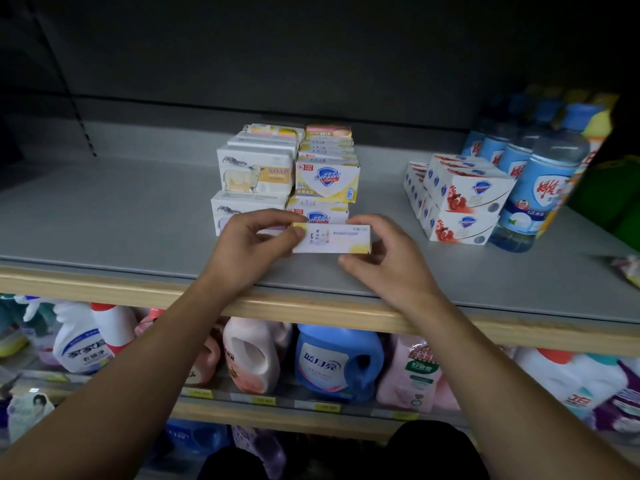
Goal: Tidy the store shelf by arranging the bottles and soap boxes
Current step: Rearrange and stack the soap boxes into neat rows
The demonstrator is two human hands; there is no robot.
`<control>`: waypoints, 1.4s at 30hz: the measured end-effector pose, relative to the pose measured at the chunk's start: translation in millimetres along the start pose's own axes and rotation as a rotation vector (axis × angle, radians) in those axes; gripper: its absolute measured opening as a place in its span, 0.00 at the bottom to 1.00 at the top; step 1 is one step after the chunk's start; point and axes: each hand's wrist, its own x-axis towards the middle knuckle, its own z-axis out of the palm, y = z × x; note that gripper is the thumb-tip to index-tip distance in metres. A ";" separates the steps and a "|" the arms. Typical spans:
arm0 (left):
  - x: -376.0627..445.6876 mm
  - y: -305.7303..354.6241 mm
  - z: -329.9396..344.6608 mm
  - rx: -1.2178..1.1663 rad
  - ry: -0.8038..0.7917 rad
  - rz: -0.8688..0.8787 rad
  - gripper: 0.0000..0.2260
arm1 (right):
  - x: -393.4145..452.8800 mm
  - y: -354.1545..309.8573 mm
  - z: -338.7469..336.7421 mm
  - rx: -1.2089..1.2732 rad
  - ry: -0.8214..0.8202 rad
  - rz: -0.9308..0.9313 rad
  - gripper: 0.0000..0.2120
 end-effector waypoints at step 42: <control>93.1 -6.0 42.3 0.986 0.088 0.511 0.20 | 88.0 62.3 -19.2 -0.547 -0.034 0.312 0.37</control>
